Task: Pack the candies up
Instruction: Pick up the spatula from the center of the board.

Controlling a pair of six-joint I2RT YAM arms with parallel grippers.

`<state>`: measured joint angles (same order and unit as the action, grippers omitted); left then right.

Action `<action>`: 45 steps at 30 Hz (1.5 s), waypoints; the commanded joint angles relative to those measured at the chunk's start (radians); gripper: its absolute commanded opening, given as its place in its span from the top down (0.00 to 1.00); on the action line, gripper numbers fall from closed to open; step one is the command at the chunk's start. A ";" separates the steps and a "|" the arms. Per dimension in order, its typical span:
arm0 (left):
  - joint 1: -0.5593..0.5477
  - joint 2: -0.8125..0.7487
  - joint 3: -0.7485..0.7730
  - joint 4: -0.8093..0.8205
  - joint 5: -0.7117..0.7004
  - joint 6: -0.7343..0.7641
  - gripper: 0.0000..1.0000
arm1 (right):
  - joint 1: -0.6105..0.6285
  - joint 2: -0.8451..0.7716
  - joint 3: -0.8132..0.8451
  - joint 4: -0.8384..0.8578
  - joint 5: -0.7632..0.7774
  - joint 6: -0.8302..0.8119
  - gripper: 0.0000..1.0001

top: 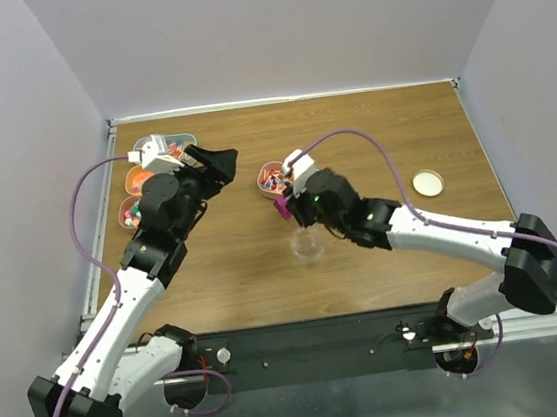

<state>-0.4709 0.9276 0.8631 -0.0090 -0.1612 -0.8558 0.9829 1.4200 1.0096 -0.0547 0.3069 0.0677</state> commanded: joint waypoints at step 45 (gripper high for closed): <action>-0.026 -0.070 -0.467 0.354 0.212 -0.505 0.37 | -0.334 -0.288 -0.324 0.541 -0.500 0.600 0.99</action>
<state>-0.4656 0.8005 0.3408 0.2962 0.1215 -1.2274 0.6506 1.1465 0.7322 0.3294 -0.1703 0.6331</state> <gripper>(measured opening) 0.661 0.306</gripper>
